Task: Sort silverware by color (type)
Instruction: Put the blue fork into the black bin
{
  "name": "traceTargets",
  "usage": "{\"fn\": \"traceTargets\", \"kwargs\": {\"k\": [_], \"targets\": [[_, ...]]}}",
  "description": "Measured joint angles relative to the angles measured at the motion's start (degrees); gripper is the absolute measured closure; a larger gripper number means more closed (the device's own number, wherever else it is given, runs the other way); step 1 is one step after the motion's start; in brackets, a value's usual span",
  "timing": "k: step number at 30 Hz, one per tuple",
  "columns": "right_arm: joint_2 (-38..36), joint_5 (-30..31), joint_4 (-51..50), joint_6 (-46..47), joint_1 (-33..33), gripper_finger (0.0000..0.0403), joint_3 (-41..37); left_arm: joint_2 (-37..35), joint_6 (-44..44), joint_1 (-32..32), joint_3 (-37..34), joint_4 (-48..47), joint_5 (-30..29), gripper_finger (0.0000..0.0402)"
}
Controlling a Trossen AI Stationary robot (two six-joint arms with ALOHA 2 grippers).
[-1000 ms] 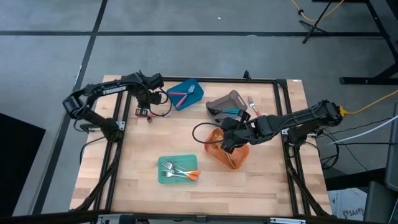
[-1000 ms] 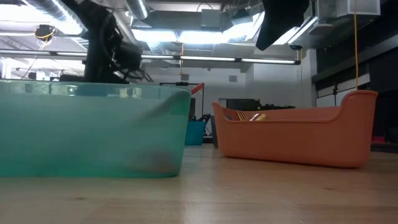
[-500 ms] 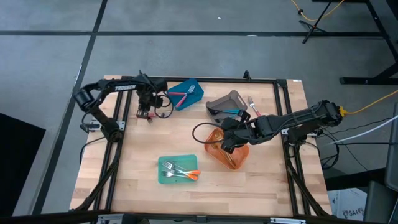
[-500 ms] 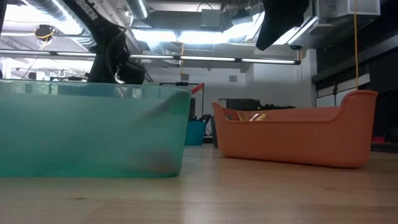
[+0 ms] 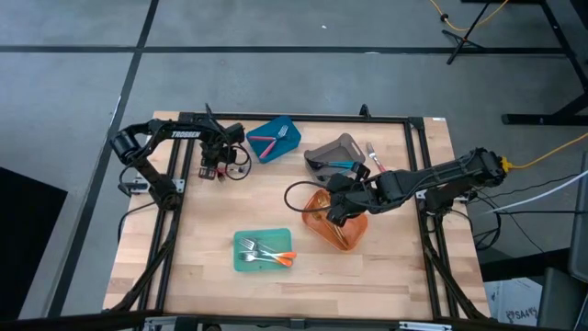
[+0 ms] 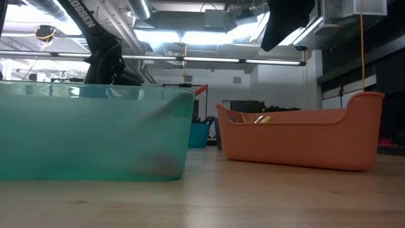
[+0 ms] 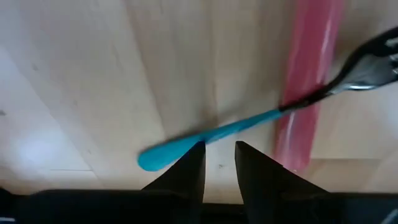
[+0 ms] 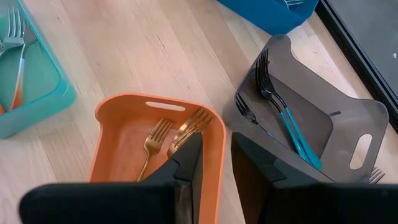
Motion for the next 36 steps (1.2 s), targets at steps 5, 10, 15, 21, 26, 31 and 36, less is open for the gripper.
{"fn": "traceTargets", "kwargs": {"k": [5,10,15,21,26,31,36], "targets": [[0.0,0.0,0.0,0.0,0.0,0.0329,0.0,0.0,-0.3,-0.1,0.0,0.2,-0.3,0.032],[0.0,0.0,0.0,0.0,0.0,0.0329,0.0,0.0,-1.1,-1.6,0.0,0.6,-0.4,0.032],[0.0,0.0,0.0,0.0,0.0,0.0329,0.0,0.0,1.7,-3.8,0.0,1.0,-0.4,0.032],[0.0,0.0,0.0,0.0,0.0,0.0329,0.0,0.0,2.3,-4.9,0.0,2.2,-0.4,0.032],[0.0,0.0,0.0,0.0,0.0,0.0329,0.0,-0.2,2.5,-5.0,-0.8,5.3,-0.1,0.032],[0.0,0.0,0.0,0.0,0.0,0.0329,0.0,-0.3,5.9,-5.0,-2.2,6.9,-0.1,0.032],[0.0,0.0,0.0,0.0,0.0,0.0329,0.0,-0.3,6.0,-5.0,-2.3,7.0,-0.2,0.0328]]}}
